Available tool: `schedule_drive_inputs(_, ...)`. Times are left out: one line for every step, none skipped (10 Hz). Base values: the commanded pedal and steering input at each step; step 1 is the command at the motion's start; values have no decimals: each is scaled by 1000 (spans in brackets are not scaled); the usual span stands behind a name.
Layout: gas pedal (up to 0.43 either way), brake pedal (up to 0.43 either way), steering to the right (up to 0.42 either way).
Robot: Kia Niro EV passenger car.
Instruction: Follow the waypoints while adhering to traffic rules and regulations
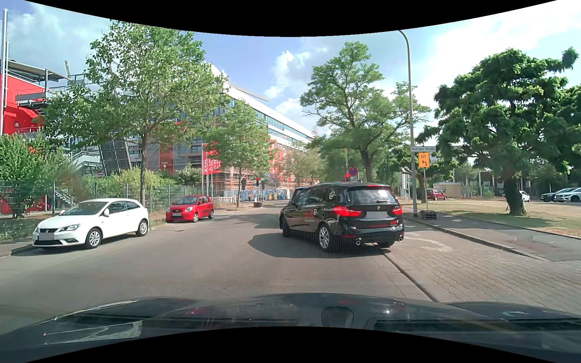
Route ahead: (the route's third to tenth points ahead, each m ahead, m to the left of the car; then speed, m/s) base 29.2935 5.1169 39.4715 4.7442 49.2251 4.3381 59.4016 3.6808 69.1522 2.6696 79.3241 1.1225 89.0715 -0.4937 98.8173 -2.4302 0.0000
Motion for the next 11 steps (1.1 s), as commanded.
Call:
schedule_drive_inputs(0, 317, 0)
schedule_drive_inputs(0, 317, -1)
schedule_drive_inputs(0, 323, 0)
schedule_drive_inputs(0, 323, 0)
schedule_drive_inputs(0, 323, 0)
schedule_drive_inputs(0, 323, 0)
schedule_drive_inputs(0, 323, 0)
schedule_drive_inputs(0, 323, 0)
schedule_drive_inputs(0, 323, -1)
schedule_drive_inputs(0, 317, 0)
schedule_drive_inputs(0, 317, 0)
